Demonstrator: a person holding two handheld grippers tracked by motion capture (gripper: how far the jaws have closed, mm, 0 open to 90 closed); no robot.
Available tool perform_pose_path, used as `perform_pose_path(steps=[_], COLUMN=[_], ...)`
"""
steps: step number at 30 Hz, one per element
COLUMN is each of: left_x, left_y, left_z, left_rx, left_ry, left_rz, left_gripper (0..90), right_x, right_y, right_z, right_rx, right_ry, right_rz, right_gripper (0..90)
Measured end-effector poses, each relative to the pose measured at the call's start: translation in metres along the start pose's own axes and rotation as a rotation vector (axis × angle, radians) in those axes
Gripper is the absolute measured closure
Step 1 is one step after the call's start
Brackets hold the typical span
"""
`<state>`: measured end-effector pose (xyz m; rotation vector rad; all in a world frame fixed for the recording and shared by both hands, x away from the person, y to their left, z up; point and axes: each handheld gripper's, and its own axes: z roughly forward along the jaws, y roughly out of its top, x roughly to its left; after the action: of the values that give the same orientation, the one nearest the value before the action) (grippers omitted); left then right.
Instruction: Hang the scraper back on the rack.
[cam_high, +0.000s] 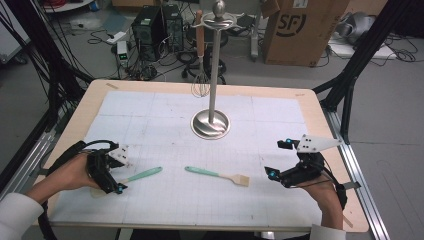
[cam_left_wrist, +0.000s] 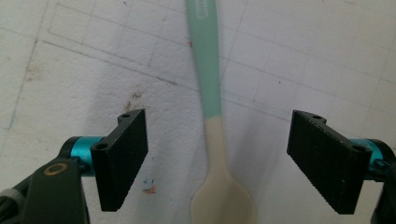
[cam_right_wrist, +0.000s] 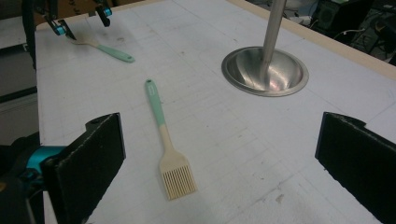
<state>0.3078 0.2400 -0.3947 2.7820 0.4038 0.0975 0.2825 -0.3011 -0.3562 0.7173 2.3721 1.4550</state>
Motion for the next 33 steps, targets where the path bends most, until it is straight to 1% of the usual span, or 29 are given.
perform_pose_path(steps=[1,2,5,7,8,9,11,12,16,17,19,20,21,22,23,25,28,30,33], left_x=[0.000,0.000,0.000,0.000,0.000,0.000,0.000,0.000,0.001,0.001,0.001,0.001,0.001,0.001,0.001,0.001,0.002,0.003,0.003], left_y=[0.000,0.001,0.002,0.002,0.002,0.003,0.003,0.003,0.004,0.005,0.005,0.005,0.005,0.005,0.005,0.006,0.007,0.007,0.008], left_z=[0.001,0.002,0.005,0.008,0.008,0.009,0.010,0.011,0.014,0.014,0.015,0.016,0.017,0.017,0.017,0.019,0.019,0.019,0.019], left_rx=[-0.002,0.010,0.024,0.034,0.041,0.048,0.054,0.054,0.072,0.085,0.083,0.090,0.087,0.091,0.098,0.103,0.113,0.117,0.122], left_ry=[-0.001,-0.002,-0.015,-0.023,-0.019,-0.028,-0.031,-0.033,-0.044,-0.044,-0.048,-0.051,-0.053,-0.050,-0.057,-0.058,-0.049,-0.043,-0.035], left_rz=[-0.007,-0.004,-0.002,-0.002,-0.002,-0.002,0.000,-0.006,-0.009,-0.004,-0.007,-0.005,-0.015,-0.015,-0.015,-0.015,-0.020,-0.030,-0.036], left_gripper=[22.4,23.4,26.7,29.7,31.0,32.5,36.1,37.2,43.3,44.8,48.2,49.7,51.0,53.5,54.8,58.4,60.4,63.8,69.6], right_x=[0.000,0.000,0.000,-0.001,0.000,-0.001,0.000,0.000,0.000,0.000,0.000,0.000,0.000,0.000,0.000,0.000,0.000,0.000,0.000], right_y=[0.000,0.000,-0.001,-0.001,0.000,-0.001,-0.001,-0.001,0.000,-0.001,-0.001,-0.001,-0.001,-0.001,-0.001,-0.001,-0.001,-0.001,-0.001], right_z=[0.000,0.000,-0.001,0.000,-0.001,-0.001,0.000,0.000,0.000,0.000,0.000,0.000,0.000,0.001,0.001,0.001,0.001,0.001,0.001], right_rx=[0.000,0.001,0.001,-0.001,0.000,0.000,0.000,0.000,0.002,0.004,0.005,0.005,0.005,0.004,0.004,0.005,0.005,0.006,0.006], right_ry=[0.000,0.000,-0.001,0.001,0.001,0.001,0.001,0.001,0.001,0.000,0.001,0.001,0.001,0.001,0.001,0.003,0.004,0.003,0.003], right_rz=[0.000,0.001,0.006,0.000,0.001,0.000,0.003,0.002,0.003,0.000,0.002,0.002,0.002,0.001,0.001,0.005,0.002,0.004,-0.002], right_gripper=[0.1,0.1,0.1,0.1,0.1,0.1,0.1,0.1,0.1,0.1,0.1,0.1,0.1,0.1,0.1,0.1,0.1,0.1,0.1])
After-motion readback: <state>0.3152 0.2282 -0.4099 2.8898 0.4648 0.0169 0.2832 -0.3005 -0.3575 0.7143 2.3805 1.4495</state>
